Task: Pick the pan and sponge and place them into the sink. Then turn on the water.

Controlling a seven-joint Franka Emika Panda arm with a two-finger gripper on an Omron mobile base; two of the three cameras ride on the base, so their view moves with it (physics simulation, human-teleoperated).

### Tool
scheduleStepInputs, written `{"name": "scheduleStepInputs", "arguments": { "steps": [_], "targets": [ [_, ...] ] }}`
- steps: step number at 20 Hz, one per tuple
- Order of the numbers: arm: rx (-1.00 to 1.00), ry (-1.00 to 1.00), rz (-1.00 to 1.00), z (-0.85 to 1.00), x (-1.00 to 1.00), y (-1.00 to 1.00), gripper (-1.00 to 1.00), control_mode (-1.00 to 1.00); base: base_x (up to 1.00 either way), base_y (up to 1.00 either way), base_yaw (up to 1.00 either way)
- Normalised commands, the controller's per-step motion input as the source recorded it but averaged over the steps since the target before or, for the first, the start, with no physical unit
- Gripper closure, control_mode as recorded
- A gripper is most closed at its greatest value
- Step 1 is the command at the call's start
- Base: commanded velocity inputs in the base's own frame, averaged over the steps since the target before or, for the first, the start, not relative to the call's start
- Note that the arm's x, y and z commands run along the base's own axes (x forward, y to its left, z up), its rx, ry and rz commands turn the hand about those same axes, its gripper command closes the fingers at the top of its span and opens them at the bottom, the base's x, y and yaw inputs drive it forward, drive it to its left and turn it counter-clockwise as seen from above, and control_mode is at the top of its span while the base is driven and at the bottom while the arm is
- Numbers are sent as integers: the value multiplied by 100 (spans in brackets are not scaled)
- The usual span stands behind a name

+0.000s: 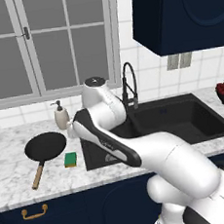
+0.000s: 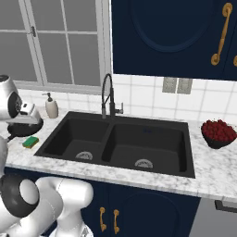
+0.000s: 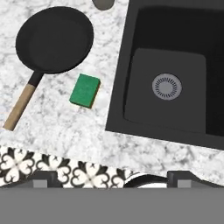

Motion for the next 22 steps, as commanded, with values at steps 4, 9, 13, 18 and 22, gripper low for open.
{"name": "scheduleStepInputs", "arguments": {
  "steps": [4,9,13,18,22],
  "targets": [
    [-9,13,0,-38,43,100,-100,-100,0,0,0],
    [-13,27,-1,-28,52,71,-100,-100,0,0,0],
    [-2,15,-1,-3,26,0,-100,-100,0,0,0],
    [-1,14,0,-34,5,13,-100,-100,0,0,0],
    [0,8,0,-54,0,17,-100,-100,0,0,0]
  ]
}}
